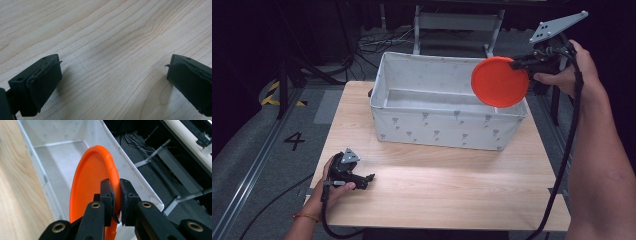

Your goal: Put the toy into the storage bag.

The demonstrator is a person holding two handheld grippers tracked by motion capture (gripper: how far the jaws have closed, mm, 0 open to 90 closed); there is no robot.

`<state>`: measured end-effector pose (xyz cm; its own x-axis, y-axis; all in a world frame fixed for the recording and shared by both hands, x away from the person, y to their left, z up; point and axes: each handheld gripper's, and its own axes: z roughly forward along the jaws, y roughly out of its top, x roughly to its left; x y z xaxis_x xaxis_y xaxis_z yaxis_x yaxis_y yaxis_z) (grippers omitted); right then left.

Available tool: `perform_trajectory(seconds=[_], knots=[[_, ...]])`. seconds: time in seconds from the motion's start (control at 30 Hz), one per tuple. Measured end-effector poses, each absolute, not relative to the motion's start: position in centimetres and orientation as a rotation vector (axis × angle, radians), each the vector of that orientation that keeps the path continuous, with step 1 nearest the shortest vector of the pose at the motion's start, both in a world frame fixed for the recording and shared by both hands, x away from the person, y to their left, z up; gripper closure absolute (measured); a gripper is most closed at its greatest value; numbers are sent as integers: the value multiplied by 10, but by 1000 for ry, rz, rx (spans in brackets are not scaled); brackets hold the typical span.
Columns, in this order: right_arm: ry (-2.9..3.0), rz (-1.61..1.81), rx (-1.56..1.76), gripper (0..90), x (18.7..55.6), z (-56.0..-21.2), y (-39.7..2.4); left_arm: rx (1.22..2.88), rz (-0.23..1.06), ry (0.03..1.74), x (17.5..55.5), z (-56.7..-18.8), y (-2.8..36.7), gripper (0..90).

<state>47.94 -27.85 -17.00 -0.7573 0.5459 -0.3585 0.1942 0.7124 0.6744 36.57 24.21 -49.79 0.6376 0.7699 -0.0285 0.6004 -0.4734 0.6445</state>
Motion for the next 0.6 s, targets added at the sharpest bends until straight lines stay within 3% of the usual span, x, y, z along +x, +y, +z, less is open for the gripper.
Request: perform_trajectory(seconds=[0.6], knots=[[2462, 754, 647, 823, 513, -236, -263, 2234, 356, 1064, 366, -498, 242, 1]])
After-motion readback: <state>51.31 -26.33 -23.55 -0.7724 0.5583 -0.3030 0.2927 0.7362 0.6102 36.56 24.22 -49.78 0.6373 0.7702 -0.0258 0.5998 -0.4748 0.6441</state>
